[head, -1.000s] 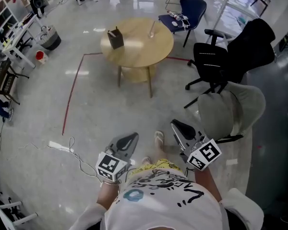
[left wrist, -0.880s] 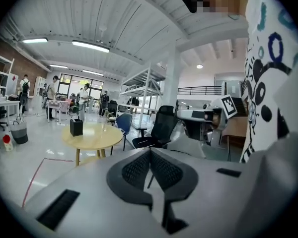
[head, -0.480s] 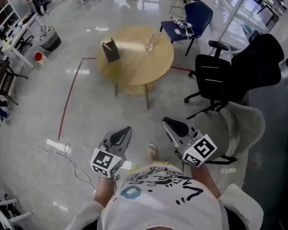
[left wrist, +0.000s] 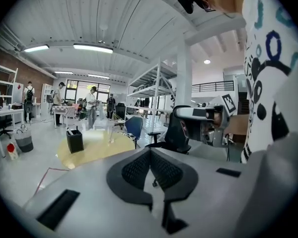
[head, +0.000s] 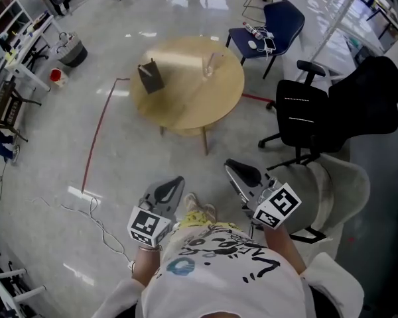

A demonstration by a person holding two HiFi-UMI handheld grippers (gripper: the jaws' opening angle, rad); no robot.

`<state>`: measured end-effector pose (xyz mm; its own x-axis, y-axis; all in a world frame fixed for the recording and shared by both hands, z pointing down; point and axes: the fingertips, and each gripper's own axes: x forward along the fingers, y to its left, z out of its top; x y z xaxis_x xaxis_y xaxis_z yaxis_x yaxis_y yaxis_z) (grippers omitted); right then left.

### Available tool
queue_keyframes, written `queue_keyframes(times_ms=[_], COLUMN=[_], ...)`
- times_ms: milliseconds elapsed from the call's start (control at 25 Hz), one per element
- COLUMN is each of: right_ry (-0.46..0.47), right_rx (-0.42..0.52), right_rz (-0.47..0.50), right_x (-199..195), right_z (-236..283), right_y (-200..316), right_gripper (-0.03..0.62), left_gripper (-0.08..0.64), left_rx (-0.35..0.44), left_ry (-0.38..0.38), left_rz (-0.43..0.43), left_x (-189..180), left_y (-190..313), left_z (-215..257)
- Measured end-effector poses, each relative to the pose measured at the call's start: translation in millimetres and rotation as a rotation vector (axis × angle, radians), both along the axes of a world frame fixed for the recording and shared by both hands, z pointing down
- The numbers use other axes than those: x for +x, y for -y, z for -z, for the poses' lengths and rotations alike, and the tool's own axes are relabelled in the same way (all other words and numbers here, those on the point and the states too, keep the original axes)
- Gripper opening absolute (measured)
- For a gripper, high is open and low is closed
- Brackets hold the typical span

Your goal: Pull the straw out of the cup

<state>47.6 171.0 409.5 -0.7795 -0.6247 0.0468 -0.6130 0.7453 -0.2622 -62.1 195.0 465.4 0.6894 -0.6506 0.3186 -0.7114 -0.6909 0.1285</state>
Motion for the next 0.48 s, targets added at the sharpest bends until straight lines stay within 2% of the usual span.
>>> queue_keyframes(times_ms=[240, 480], right_ry=[-0.006, -0.002], right_rx=[-0.023, -0.049], right_rz=[0.0, -0.044], right_x=[0.4, -7.2], right_z=[-13.8, -17.8], right_y=[40.8, 109.1], right_gripper=[0.029, 0.029], left_gripper=[0.015, 0.015], left_rx=[-0.031, 0.016], left_ry=[-0.002, -0.019], left_rz=[-0.008, -0.073], left_x=[4.5, 4.0], left_y=[44.0, 114.4], left_z=[-9.8, 3.4])
